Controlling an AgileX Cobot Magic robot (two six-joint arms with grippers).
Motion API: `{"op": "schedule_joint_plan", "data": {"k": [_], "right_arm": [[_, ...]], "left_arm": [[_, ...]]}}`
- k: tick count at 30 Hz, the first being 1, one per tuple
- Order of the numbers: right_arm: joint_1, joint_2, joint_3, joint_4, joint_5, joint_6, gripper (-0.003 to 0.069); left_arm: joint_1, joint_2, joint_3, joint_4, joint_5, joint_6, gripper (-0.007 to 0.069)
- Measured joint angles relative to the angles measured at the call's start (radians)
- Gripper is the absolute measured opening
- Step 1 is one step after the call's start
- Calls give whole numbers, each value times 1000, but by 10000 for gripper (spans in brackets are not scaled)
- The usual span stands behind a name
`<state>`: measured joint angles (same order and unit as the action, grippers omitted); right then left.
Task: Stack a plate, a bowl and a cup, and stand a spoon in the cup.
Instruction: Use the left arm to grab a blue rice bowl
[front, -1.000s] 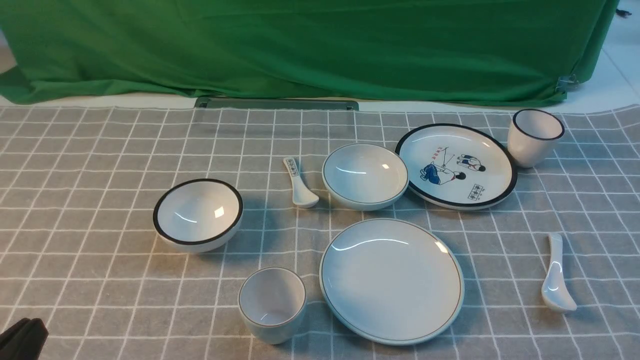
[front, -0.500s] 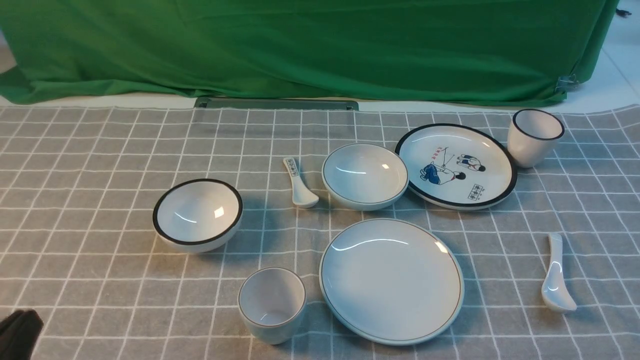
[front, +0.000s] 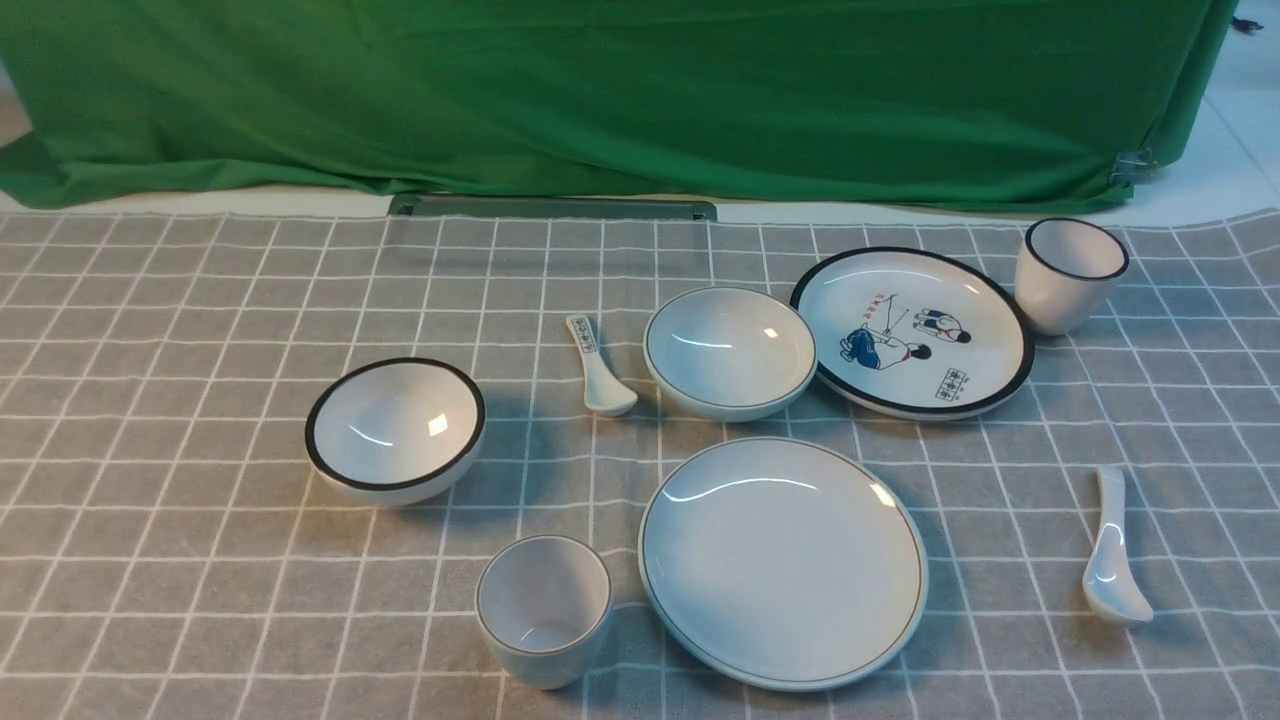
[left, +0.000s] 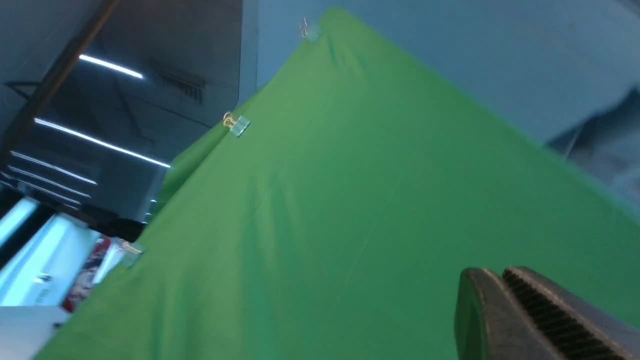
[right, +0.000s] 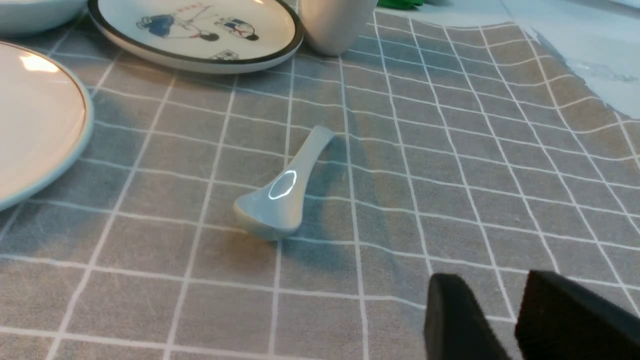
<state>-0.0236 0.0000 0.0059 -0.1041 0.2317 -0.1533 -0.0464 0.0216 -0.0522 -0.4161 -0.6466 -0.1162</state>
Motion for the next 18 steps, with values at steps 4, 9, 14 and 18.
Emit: {"op": "schedule_joint_plan", "data": {"k": [4, 9, 14, 18], "right_arm": [[0, 0, 0, -1, -5, -4, 242], [0, 0, 0, -1, -8, -11, 242], [0, 0, 0, 5, -18, -19, 242], [5, 0, 1, 158, -180, 128, 242]], "left_arm": [[0, 119, -197, 13, 146, -10, 17], [0, 457, -618, 153, 697, -5, 17], [0, 826, -940, 176, 1198, 101, 17], [-3, 1159, -1100, 170, 1303, 213, 17]]}}
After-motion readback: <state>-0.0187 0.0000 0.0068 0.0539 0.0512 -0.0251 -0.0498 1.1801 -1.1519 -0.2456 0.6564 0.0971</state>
